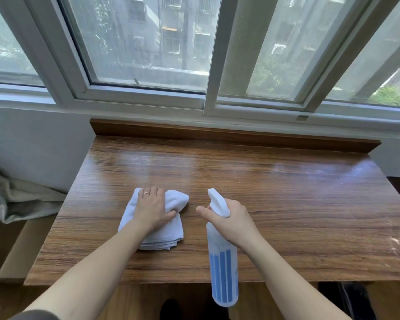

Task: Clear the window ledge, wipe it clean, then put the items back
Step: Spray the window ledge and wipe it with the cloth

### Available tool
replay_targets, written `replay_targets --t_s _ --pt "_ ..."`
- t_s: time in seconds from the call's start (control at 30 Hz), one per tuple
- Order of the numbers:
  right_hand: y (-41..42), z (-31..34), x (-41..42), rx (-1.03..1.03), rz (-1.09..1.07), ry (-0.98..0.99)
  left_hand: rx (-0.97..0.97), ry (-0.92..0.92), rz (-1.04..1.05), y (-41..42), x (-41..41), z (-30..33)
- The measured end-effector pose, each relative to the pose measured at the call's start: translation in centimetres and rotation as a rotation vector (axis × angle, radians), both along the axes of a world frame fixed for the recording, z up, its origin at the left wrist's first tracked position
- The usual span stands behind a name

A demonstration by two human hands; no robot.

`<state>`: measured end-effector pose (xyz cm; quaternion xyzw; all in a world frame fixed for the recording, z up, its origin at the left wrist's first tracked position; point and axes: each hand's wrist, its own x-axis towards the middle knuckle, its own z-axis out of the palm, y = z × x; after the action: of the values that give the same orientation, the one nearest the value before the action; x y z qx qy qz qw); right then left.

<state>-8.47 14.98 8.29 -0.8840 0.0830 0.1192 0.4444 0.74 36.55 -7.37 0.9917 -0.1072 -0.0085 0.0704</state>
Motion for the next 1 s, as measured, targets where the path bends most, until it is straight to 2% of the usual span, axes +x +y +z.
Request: replay_targets --t_s 0.2,0.47,0.83,1.0 --pt "0.1 -0.2 -0.6 -0.005 0.033 -0.020 -0.089 -0.100 -0.063 0.8 -6.0 -0.7" --pt "0.1 -0.2 -1.3 0.014 0.028 -0.024 -0.160 -0.167 -0.033 1.1 -11.1 -1.5" --pt "0.1 -0.8 -1.6 0.017 -0.007 -0.019 -0.042 -0.105 0.009 0.3 -4.1 -0.8" --pt "0.2 -1.6 -1.5 0.028 -0.018 0.015 0.028 -0.016 0.051 -0.9 1.0 -0.2"
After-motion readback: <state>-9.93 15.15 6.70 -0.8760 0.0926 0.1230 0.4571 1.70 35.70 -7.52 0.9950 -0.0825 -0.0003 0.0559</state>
